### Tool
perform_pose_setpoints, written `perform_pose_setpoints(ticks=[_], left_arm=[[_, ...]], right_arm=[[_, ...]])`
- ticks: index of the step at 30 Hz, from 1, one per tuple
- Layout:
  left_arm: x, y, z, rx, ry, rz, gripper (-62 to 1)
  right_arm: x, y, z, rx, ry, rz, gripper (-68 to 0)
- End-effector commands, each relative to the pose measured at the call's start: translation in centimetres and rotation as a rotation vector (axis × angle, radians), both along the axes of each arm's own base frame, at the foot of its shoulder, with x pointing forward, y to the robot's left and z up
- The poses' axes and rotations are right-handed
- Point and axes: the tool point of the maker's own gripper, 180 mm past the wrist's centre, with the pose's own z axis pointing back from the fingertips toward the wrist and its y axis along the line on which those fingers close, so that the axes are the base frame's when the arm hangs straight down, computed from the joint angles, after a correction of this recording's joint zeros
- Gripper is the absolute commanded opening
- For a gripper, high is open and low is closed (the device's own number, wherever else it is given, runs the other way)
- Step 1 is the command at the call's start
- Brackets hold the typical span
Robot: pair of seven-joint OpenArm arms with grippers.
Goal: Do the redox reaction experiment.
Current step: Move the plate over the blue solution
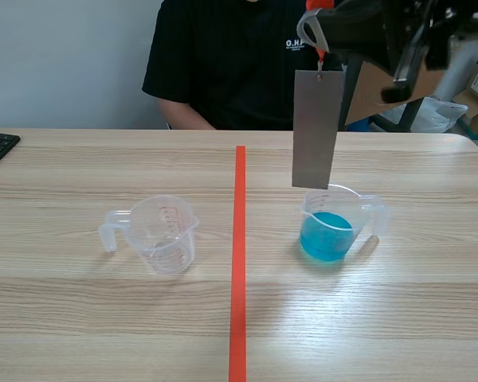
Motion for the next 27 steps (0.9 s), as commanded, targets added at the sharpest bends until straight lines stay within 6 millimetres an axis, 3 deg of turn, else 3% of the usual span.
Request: perform_pose_setpoints(ticks=[1,11,27], left_arm=[[0.4,0.0,0.3,-0.003,-0.011,-0.003,-57.5],[0.0,0.0,0.0,-0.001,0.014,-0.005,-57.5],[0.0,0.0,0.0,-0.001,0.015,-0.005,-57.5]], right_arm=[[-0.2,-0.4,0.7,0.011,-0.014,0.005,-66.0],[-1.6,-2.1,0.4,-0.003,-0.01,0.046,-66.0],[-0.6,-3.4,-0.1,-0.005,0.006,0.005,-66.0]])
